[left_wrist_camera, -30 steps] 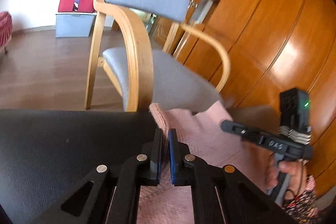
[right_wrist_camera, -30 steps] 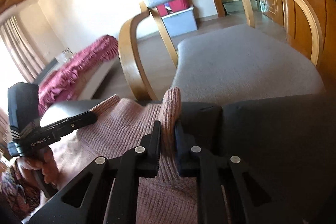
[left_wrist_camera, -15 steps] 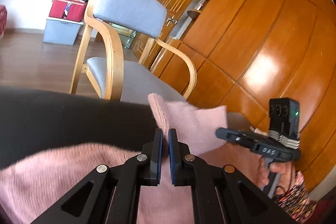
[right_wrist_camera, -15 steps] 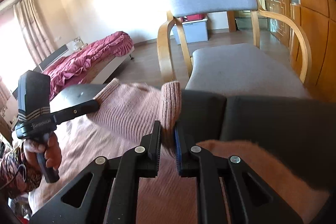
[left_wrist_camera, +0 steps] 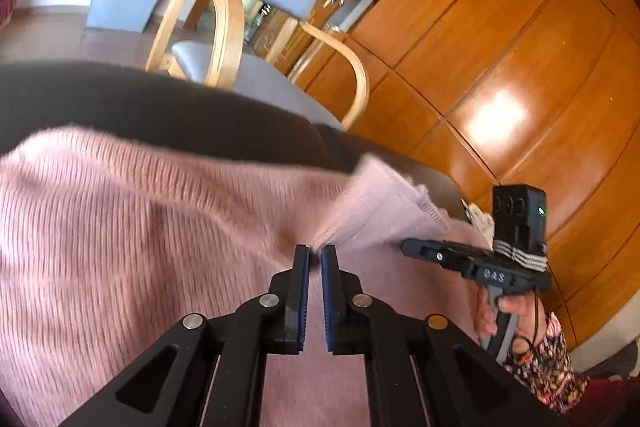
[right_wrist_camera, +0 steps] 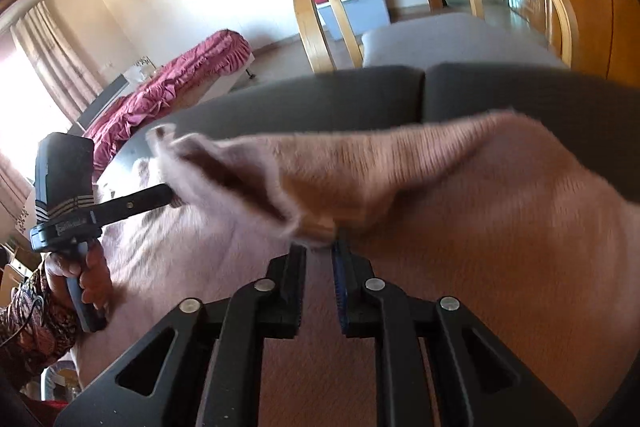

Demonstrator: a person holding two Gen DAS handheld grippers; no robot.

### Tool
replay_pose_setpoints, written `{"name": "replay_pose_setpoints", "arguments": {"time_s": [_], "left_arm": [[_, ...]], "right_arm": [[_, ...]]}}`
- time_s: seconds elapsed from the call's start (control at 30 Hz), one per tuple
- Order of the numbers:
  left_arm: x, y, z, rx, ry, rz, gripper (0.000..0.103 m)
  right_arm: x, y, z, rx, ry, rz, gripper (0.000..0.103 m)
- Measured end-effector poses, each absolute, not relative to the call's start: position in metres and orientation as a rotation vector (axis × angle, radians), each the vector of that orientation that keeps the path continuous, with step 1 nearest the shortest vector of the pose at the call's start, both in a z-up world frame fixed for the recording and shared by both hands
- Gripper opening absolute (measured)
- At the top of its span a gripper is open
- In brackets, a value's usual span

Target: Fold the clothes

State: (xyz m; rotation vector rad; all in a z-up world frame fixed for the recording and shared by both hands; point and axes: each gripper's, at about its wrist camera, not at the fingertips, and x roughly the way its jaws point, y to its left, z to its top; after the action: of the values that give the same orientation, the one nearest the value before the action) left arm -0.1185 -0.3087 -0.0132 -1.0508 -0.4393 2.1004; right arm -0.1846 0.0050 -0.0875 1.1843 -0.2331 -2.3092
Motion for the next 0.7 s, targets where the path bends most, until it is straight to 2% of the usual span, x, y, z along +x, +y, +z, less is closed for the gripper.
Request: {"name": "replay_pose_setpoints", "arguments": {"time_s": [0.13,0.23,0.3,0.33,0.37,0.43,0.53,0.7], "left_arm": [[-0.106,-0.322,-0.018,-1.109,-0.459,2.084,0.005],[-0.106,-0.332,-0.020,-1.114,-0.593,2.071,0.005],[-0.106,-0.336,-0.022,-1.121,-0.682,2.055,0.009],[-0.107,-0.334,-0.025,-1.133,-0.731,2.036,0.017],[-0.109,-0.332,-0.027,-1.145,-0.783,2.014,0.018],[-0.111,-0.326,-0.033,-1.176,-0.898,1.965,0.021],[-0.114,-0.318,-0.038,-1.216,-1.002,1.957,0.023],[-0.121,-0.297,-0.040,-1.253,-1.004,2.064,0.028]], "right_arm": [[-0.170,0.019,-0.089,1.221,-0.255,-2.330,0.016],[-0.168,0.035,-0.088,1.191,-0.471,-2.292,0.016],[-0.166,0.046,-0.087,1.167,-0.612,-2.260,0.027],[-0.166,0.049,-0.087,1.159,-0.678,-2.239,0.040],[-0.168,0.046,-0.090,1.172,-0.728,-2.209,0.047],[-0.172,0.039,-0.097,1.198,-0.818,-2.148,0.048],[-0.175,0.024,-0.102,1.207,-0.826,-2.148,0.048],[-0.180,0.006,-0.102,1.166,-0.779,-2.217,0.048]]}}
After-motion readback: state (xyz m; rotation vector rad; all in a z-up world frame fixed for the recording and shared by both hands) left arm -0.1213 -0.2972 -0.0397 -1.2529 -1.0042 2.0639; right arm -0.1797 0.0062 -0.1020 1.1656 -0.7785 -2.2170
